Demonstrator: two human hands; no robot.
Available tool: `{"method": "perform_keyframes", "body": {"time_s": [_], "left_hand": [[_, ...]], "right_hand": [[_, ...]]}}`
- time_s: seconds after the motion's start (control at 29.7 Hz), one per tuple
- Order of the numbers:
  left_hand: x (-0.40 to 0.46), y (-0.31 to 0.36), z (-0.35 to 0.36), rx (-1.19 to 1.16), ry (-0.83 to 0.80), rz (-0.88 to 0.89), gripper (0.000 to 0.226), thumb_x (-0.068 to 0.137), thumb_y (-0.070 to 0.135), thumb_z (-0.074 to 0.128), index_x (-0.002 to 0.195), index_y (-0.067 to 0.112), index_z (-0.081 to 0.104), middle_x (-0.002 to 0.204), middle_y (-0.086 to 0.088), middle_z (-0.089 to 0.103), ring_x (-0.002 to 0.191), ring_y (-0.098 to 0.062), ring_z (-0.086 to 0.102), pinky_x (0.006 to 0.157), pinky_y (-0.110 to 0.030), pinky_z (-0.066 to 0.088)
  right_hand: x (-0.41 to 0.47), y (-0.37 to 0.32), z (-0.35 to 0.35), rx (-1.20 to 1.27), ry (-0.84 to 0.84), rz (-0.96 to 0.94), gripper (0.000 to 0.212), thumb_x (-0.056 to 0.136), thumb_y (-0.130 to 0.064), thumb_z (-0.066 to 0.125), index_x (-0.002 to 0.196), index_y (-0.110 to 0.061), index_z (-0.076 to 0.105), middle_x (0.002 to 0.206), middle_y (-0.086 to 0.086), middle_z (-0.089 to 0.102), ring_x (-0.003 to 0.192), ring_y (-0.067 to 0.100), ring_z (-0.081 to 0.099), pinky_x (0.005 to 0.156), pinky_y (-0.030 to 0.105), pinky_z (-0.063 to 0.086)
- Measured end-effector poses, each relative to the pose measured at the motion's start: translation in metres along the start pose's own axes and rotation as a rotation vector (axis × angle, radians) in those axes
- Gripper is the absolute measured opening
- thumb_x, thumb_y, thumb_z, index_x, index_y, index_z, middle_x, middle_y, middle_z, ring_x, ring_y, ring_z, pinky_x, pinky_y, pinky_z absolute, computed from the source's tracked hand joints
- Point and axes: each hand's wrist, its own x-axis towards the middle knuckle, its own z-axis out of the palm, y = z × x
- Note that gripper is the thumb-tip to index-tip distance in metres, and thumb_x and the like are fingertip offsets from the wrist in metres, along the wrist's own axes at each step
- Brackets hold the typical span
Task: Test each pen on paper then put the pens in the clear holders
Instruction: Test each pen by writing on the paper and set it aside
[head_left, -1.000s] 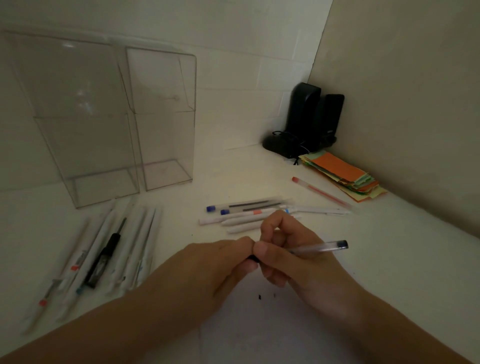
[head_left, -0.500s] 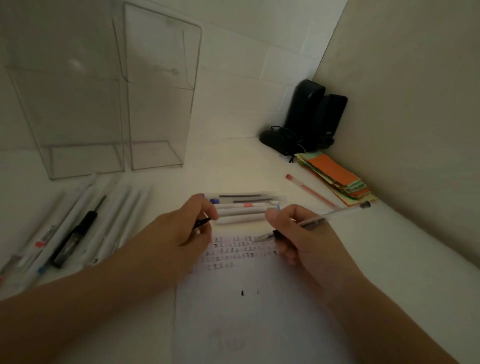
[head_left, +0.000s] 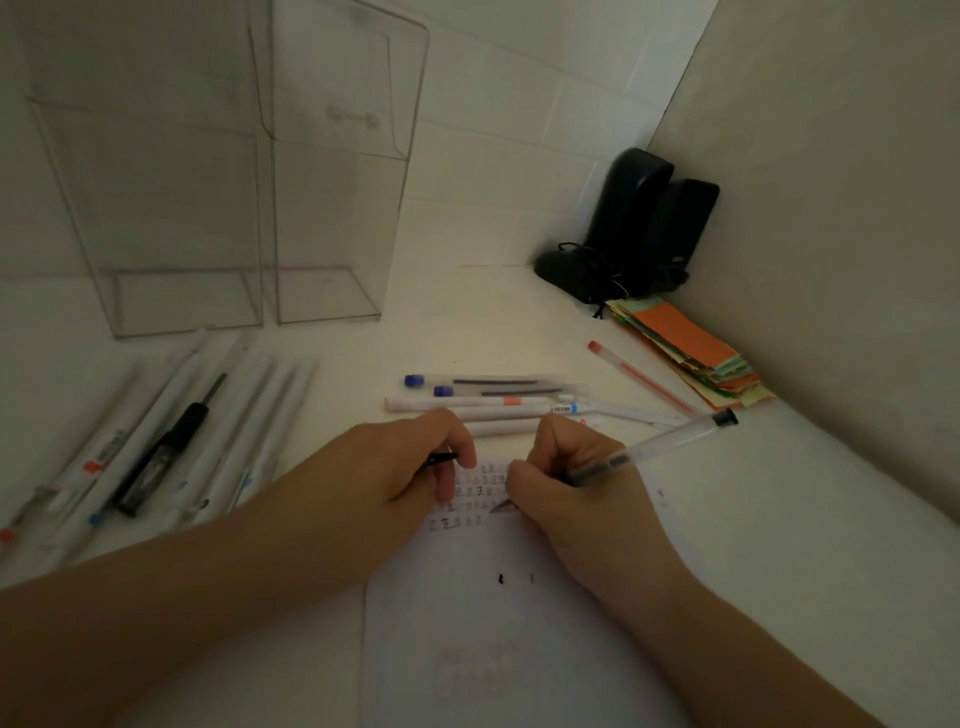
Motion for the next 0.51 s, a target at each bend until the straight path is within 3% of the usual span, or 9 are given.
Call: {"method": "perform_keyframes", "body": {"time_s": [0.3, 0.51], "left_hand": [[-0.0004, 0.0039, -0.0017, -0.011, -0.018, -0.011, 0.032, 0.086, -0.001, 0.042, 0.092, 0.029, 0.051, 0.076, 0.015, 0.058, 0.071, 0.007, 0.05, 0.058, -0.006, 0.036], [-0.0004, 0.0057, -0.0023, -0.023, -0.033, -0.022, 0.032, 0.087, 0.0, 0.042, 0.091, 0.031, 0.051, 0.078, 0.014, 0.059, 0.075, 0.003, 0.05, 0.061, -0.007, 0.037]], "right_hand": [[0.0006, 0.0014, 0.0025, 0.002, -0.011, -0.023, 0.029, 0.073, 0.001, 0.06, 0.055, -0.002, 0.038, 0.046, 0.003, 0.035, 0.042, 0.006, 0.031, 0.039, 0.011, 0.027], [-0.0006, 0.0008, 0.002, -0.038, -0.002, -0.066, 0.03, 0.072, 0.001, 0.06, 0.053, -0.008, 0.038, 0.046, -0.004, 0.031, 0.043, 0.005, 0.032, 0.04, 0.011, 0.027]]}}
